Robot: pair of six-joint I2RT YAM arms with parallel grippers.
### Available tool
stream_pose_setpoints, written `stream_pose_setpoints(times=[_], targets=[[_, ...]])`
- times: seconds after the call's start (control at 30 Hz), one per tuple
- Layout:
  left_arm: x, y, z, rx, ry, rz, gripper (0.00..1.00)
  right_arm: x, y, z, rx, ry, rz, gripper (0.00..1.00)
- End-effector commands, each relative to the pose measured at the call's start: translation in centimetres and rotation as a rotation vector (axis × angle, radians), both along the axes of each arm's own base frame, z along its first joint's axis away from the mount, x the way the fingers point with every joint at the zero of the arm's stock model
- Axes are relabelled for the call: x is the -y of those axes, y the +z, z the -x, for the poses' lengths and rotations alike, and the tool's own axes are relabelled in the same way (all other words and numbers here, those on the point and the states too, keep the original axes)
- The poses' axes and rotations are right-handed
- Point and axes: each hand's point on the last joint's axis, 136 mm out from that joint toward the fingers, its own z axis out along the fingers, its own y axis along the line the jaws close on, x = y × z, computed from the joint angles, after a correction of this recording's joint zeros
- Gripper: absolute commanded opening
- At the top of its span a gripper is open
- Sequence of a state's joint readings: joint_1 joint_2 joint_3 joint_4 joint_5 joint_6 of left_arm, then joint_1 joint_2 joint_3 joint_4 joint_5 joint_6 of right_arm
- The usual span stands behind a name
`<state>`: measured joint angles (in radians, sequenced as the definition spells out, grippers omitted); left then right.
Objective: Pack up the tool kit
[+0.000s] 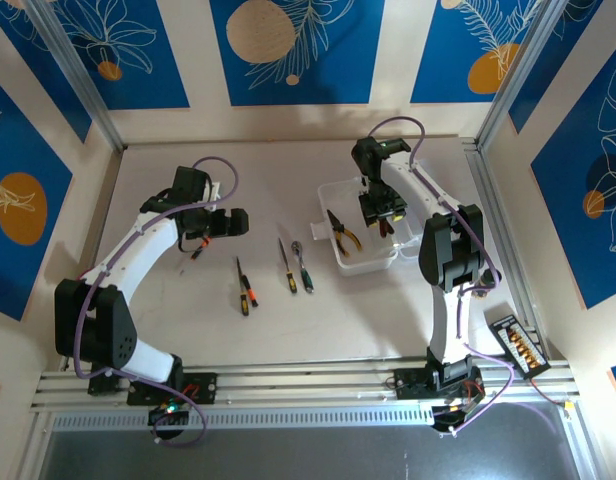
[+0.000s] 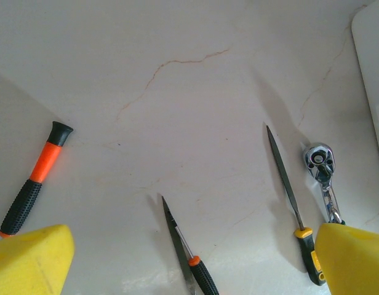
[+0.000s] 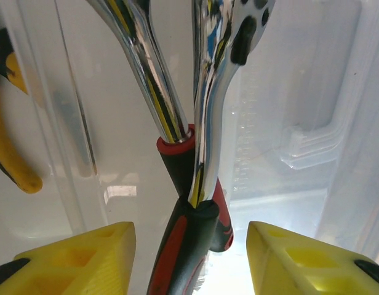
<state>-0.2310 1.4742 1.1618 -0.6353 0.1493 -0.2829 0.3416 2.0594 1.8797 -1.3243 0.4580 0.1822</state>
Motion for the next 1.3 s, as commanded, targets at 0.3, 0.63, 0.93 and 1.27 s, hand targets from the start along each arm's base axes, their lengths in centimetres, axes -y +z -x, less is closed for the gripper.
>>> stream_pose_setpoints(times=[0.3, 0.63, 0.93, 1.27], targets=[[-0.2, -0.9, 0.6, -0.025, 0.007, -0.006, 1.00, -2.0, 1.2, 0.9, 0.032, 0.026, -0.060, 0.46], [-2.1, -4.2, 2.2, -0.115, 0.038, -0.112, 1.00, -5.6, 3.1, 2.1, 0.104, 0.116, -0.160, 0.65], [-7.2, -7.2, 3.0, -0.182, 0.149, -0.390, 1.00, -9.1, 4.3, 3.3, 0.129, 0.193, -0.296, 0.92], [-10.6, -8.5, 0.2, -0.207, 0.224, -0.510, 0.90, -9.2, 4.4, 3.5, 0.128, 0.203, -0.310, 0.93]])
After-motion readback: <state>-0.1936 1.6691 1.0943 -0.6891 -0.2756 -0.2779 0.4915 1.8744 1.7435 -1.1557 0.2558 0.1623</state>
